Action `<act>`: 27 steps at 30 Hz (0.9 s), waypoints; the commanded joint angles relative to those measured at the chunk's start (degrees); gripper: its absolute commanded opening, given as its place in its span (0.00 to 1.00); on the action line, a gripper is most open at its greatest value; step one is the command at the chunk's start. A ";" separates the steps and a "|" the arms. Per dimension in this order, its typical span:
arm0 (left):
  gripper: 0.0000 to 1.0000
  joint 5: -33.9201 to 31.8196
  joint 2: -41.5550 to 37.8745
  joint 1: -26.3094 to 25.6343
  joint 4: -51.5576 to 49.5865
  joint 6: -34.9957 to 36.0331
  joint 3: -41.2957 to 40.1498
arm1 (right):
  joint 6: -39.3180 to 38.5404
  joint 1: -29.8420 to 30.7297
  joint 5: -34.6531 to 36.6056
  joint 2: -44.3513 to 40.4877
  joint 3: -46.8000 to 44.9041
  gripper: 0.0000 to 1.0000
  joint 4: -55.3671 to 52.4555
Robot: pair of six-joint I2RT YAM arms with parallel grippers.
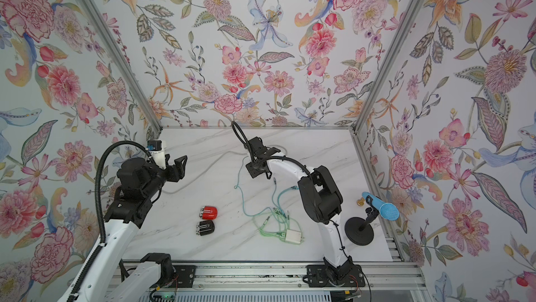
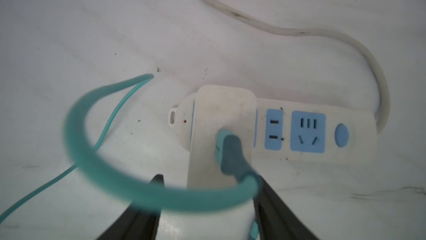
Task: Charge the electric shaver
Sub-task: Adjust the plug at the socket, then pick up the charging cable from the center of the board.
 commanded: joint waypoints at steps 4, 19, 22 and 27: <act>0.72 -0.71 -0.33 0.55 -0.92 1.61 1.39 | 0.63 -0.03 -2.84 -11.89 -6.52 0.68 -0.85; 0.71 -5.18 1.79 -13.71 6.83 -3.53 -4.86 | 17.70 -4.05 3.13 -23.44 -34.36 0.48 10.60; 0.71 -6.61 2.34 -16.62 8.28 -4.63 -5.78 | 17.79 -4.58 1.70 -20.39 -34.41 0.43 13.13; 0.71 -7.58 2.98 -19.46 10.74 -6.27 -8.39 | 17.75 -5.47 -0.21 -15.70 -33.76 0.39 16.22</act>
